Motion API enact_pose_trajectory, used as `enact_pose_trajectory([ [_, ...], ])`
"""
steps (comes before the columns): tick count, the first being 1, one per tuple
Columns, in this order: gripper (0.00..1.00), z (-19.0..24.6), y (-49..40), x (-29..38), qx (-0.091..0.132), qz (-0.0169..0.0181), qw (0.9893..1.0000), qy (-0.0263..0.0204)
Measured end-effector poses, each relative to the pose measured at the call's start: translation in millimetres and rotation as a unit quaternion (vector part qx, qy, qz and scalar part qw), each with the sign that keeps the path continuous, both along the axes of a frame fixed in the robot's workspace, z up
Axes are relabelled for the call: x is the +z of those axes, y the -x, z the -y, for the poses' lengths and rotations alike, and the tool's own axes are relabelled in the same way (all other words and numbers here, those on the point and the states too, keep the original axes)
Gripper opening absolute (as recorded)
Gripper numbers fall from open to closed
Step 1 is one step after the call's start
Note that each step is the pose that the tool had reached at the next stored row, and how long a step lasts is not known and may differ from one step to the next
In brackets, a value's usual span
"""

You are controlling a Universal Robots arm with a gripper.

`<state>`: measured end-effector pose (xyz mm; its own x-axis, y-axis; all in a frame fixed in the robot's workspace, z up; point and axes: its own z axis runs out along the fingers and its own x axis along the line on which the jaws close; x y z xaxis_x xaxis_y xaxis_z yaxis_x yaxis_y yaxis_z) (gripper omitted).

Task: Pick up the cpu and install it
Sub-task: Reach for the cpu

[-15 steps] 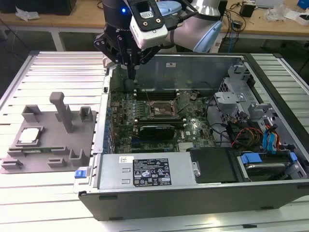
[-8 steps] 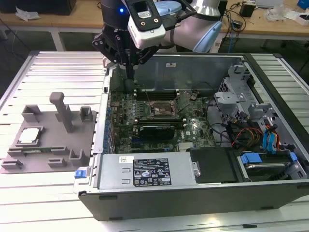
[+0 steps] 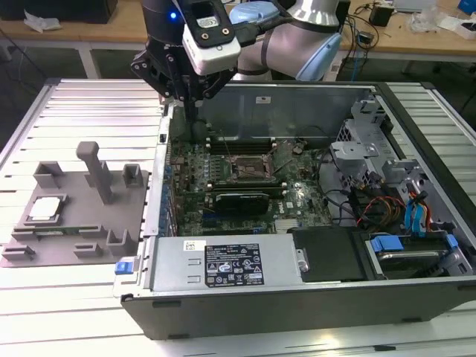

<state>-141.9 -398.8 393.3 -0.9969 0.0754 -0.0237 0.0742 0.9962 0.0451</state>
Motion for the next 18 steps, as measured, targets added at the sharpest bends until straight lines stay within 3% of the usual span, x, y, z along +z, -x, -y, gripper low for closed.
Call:
enact_pose_trajectory([
  [3,0.11,0.0,12.2,0.0,0.000,0.0004,1.0000,0.0000],
  [18,0.11,0.0,56.8,-1.0,0.000,0.0015,1.0000,0.0000],
])
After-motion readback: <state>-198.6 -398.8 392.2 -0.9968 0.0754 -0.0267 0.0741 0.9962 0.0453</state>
